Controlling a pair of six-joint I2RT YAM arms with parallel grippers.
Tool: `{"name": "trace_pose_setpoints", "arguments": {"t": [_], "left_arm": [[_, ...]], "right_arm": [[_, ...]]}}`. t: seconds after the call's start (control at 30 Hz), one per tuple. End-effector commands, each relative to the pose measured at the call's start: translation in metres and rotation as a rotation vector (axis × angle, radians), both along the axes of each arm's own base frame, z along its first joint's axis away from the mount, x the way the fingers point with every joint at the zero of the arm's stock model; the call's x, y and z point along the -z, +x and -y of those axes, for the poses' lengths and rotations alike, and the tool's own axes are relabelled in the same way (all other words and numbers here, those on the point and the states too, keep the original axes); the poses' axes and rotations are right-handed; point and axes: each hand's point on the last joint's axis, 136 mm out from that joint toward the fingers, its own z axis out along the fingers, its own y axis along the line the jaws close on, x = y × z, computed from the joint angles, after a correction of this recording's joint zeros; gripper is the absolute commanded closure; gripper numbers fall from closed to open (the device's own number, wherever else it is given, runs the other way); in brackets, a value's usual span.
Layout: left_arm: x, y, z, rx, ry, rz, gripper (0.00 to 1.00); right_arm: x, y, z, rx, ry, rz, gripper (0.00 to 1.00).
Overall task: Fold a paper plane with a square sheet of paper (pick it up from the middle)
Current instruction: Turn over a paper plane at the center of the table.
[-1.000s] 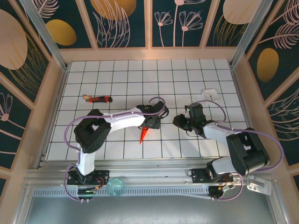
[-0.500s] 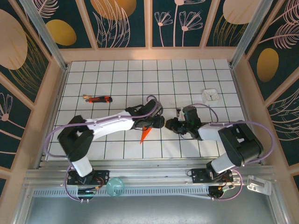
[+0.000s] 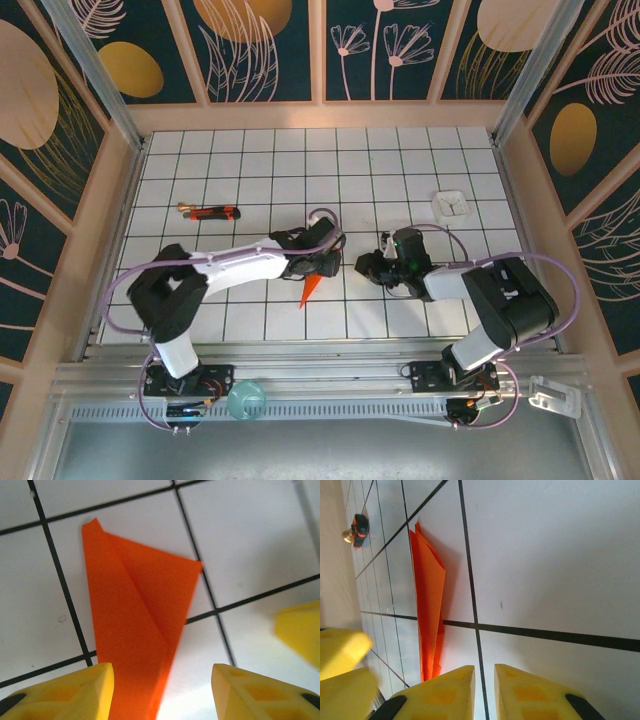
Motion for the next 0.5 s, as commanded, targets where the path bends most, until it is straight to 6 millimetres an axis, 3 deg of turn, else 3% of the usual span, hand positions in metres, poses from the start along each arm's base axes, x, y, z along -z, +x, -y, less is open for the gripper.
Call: {"name": "trace_pose_setpoints", "arguments": {"t": [0.0, 0.47], "left_arm": [[0.006, 0.008, -0.016, -0.009, 0.126, 0.014, 0.45], [0.033, 0.012, -0.011, -0.014, 0.166, -0.018, 0.47]], "right_arm": [[0.003, -0.003, 0.008, 0.018, -0.027, 0.002, 0.83], [0.007, -0.006, 0.009, 0.011, -0.019, -0.007, 0.83]]}}
